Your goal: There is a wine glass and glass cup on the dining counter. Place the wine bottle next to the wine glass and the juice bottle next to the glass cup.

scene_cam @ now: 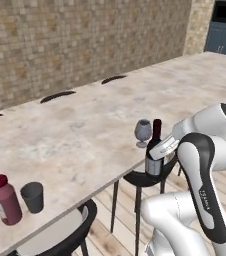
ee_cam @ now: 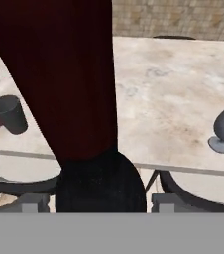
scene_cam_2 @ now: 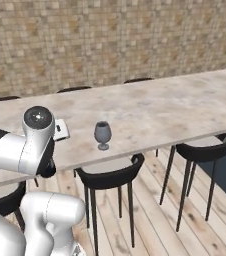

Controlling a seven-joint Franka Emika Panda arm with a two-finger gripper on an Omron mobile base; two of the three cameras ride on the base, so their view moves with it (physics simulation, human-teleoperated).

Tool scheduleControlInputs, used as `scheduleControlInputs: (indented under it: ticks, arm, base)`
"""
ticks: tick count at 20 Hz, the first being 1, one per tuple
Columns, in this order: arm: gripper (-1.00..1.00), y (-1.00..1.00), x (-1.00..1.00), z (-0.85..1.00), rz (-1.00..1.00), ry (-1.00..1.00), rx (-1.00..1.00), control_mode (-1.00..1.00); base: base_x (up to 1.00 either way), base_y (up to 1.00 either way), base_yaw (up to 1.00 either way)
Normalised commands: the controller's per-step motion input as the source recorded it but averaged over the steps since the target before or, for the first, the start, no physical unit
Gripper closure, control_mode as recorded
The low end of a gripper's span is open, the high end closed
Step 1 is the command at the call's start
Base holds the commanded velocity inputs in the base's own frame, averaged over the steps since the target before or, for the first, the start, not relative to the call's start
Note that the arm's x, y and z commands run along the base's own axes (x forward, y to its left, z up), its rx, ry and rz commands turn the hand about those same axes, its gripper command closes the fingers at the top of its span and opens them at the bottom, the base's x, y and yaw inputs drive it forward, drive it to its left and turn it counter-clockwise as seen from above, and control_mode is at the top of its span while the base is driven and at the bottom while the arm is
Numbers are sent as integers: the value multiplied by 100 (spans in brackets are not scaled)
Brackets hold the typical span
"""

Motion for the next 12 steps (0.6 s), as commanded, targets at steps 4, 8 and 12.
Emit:
scheduleControlInputs:
  ticks: [4, 8, 12]
  arm:
    - [100, 0, 0, 0, 0, 0, 0, 100]
    - [100, 0, 0, 0, 0, 0, 0, 100]
    - [100, 0, 0, 0, 0, 0, 0, 100]
  base:
    - [63, 0, 0]
    - [49, 2, 0]
    - [45, 3, 0]
